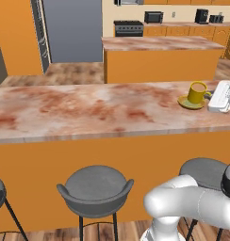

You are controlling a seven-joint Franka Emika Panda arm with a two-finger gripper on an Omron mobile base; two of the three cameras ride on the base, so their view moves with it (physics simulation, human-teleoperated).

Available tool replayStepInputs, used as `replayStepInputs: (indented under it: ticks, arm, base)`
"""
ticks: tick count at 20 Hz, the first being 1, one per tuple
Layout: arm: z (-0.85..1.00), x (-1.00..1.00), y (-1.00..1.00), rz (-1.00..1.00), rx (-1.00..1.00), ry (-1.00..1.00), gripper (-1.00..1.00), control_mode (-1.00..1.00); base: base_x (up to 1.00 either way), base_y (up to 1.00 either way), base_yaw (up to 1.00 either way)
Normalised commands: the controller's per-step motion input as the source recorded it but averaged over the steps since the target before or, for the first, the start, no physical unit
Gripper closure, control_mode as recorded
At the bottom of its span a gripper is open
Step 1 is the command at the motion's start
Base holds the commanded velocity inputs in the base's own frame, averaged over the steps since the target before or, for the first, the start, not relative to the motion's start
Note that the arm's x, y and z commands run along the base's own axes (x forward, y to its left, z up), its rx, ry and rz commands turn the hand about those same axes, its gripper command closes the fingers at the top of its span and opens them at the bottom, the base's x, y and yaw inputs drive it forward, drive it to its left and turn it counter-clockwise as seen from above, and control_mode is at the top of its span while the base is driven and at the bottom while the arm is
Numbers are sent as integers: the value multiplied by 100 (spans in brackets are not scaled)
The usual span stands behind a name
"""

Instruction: Pick the cup of tea, navigate to the dining table, and place it on the saucer.

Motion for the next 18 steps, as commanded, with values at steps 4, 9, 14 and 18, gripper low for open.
replayStepInputs:
  ticks: [4, 9, 14, 18]
  arm:
    - [0, 12, -16, -1, -1, 5, 100, -100]
    - [-7, 12, 0, -1, 0, 11, 100, -100]
    - [-8, 9, 0, 0, 0, 16, 100, -100]
    - [-10, 6, 0, 0, 0, 14, 100, -100]
  base:
    - [0, 0, 0]
    - [0, 0, 0]
    - [0, 0, 0]
    - [0, 0, 0]
